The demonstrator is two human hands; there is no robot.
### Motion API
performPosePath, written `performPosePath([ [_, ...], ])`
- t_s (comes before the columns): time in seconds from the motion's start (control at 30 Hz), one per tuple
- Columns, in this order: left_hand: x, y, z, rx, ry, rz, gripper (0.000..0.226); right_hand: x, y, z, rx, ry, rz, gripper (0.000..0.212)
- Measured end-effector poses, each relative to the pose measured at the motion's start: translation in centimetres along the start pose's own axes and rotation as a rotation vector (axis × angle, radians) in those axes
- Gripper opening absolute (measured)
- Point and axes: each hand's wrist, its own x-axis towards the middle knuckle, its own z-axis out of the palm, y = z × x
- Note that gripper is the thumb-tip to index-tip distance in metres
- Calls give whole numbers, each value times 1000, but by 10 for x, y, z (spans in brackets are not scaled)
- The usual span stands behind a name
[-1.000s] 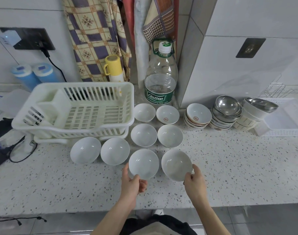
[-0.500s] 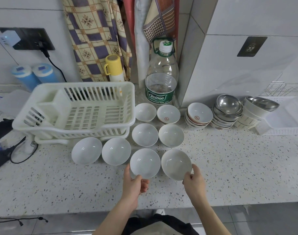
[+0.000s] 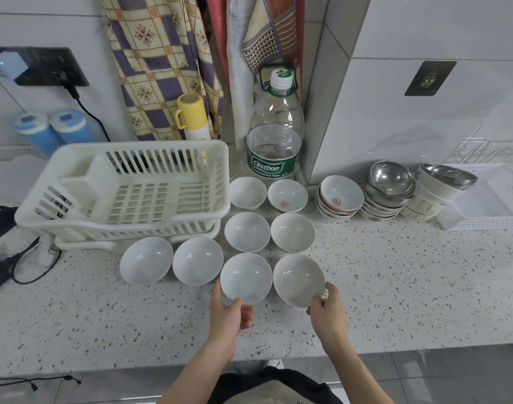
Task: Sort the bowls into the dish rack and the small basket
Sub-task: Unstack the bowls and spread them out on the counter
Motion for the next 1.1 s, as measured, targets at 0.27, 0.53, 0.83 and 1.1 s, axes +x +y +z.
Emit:
performPosePath([
  [0.27, 3, -2, -1, -15, -16, -21, 71, 1, -2, 1, 44, -19, 20, 38],
  [0.53, 3, 0, -6, -36, -65, -64, 68, 4, -2, -1, 123, -62, 51, 36],
  [0.83, 1, 3, -9, -98, -109, -129, 74, -4, -4, -4, 259, -98, 142, 32],
  [1.1, -29, -13, -19, 232, -178, -136, 23, -11, 9, -20, 303, -17, 176, 35],
])
